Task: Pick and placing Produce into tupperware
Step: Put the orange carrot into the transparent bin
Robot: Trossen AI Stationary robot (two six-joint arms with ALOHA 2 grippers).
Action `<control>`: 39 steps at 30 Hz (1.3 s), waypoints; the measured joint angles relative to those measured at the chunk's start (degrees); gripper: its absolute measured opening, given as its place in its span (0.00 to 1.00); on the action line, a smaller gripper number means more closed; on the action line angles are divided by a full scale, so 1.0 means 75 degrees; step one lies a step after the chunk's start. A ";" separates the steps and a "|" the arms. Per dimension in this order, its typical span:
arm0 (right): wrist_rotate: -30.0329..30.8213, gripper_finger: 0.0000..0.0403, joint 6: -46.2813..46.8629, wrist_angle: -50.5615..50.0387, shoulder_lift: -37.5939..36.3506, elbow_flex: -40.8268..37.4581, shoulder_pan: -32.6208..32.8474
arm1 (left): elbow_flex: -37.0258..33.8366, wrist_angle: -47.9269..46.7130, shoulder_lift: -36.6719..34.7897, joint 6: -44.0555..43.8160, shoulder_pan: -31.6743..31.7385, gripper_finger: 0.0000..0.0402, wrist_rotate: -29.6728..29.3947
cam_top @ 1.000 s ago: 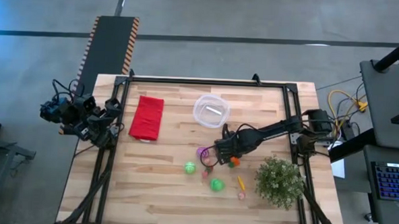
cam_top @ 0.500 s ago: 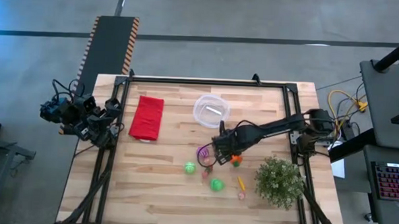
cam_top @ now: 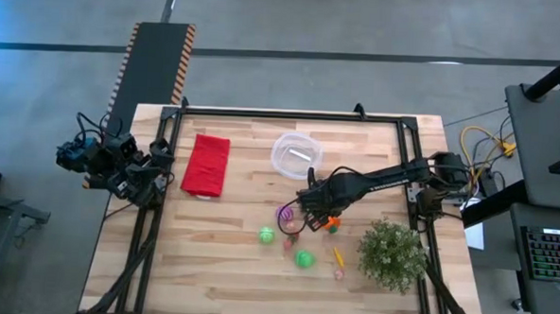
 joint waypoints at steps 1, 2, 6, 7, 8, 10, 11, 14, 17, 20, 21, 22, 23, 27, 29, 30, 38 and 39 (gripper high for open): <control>0.0026 0.57 -0.0027 -0.0015 0.0003 -0.0018 0.0004 | 0.0000 0.0000 0.0000 0.0000 0.0000 0.48 0.0002; 0.0041 0.60 -0.0044 -0.0010 0.0005 -0.0044 0.0012 | 0.0000 0.0004 0.0000 0.0000 0.0000 0.48 0.0000; 0.0033 0.72 -0.0114 0.0013 0.0005 -0.0198 0.0012 | 0.0000 0.0005 0.0000 0.0000 0.0000 0.48 0.0001; -0.0002 0.74 -0.0223 0.0044 0.0005 -0.0254 0.0012 | 0.0000 0.0006 0.0000 0.0000 0.0000 0.48 0.0000; -0.0018 0.76 -0.0332 0.0128 0.0008 -0.0317 0.0012 | 0.0000 0.0006 0.0000 0.0000 0.0000 0.48 0.0000; -0.0199 0.79 -0.0493 0.0373 0.0008 -0.0422 0.0012 | 0.0000 0.0004 0.0000 0.0000 0.0000 0.48 0.0000; -0.0289 0.80 -0.0566 0.0459 0.0008 -0.0462 0.0012 | 0.0000 0.0006 0.0000 -0.0003 0.0000 0.48 0.0000; -0.0358 0.80 -0.0827 0.0659 0.0008 -0.0579 0.0031 | 0.0000 0.0006 0.0000 -0.0006 0.0000 0.48 0.0000; -0.0389 0.79 -0.0966 0.0722 0.0008 -0.0738 0.0030 | 0.0000 0.0006 0.0000 -0.0020 0.0000 0.48 0.0001; -0.0472 0.77 -0.1109 0.0954 0.0011 -0.0963 0.0030 | 0.0000 0.0009 0.0000 -0.0020 0.0000 0.48 0.0000; -0.0532 0.77 -0.1151 0.1046 0.0010 -0.1037 0.0030 | 0.0000 0.0009 0.0000 -0.0020 0.0000 0.48 0.0000; -0.0570 0.77 -0.1162 0.1175 0.0011 -0.1111 0.0030 | 0.0000 0.0009 0.0000 -0.0020 0.0000 0.48 0.0000; -0.0584 0.77 -0.1160 0.1308 0.0013 -0.1163 0.0030 | 0.0000 0.0009 0.0000 -0.0020 0.0000 0.48 0.0000; -0.0585 0.78 -0.1178 0.1386 0.0014 -0.1194 0.0027 | 0.0000 0.0012 0.0000 -0.0020 0.0000 0.48 0.0000; -0.0619 0.78 -0.1287 0.1398 0.0017 -0.1188 0.0030 | 0.0000 0.0015 0.0000 -0.0020 0.0000 0.48 0.0000; -0.0669 0.77 -0.1316 0.1406 0.0031 -0.1190 0.0030 | 0.0000 0.0015 0.0000 -0.0020 0.0000 0.48 0.0000; -0.1075 0.68 -0.1559 0.1549 0.0282 -0.1386 0.0024 | 0.0000 0.0016 0.0000 -0.0046 0.0000 0.48 -0.0002; -0.1065 0.67 -0.1562 0.1542 0.0291 -0.1377 0.0024 | 0.0000 0.0015 0.0000 -0.0136 0.0000 0.48 -0.0003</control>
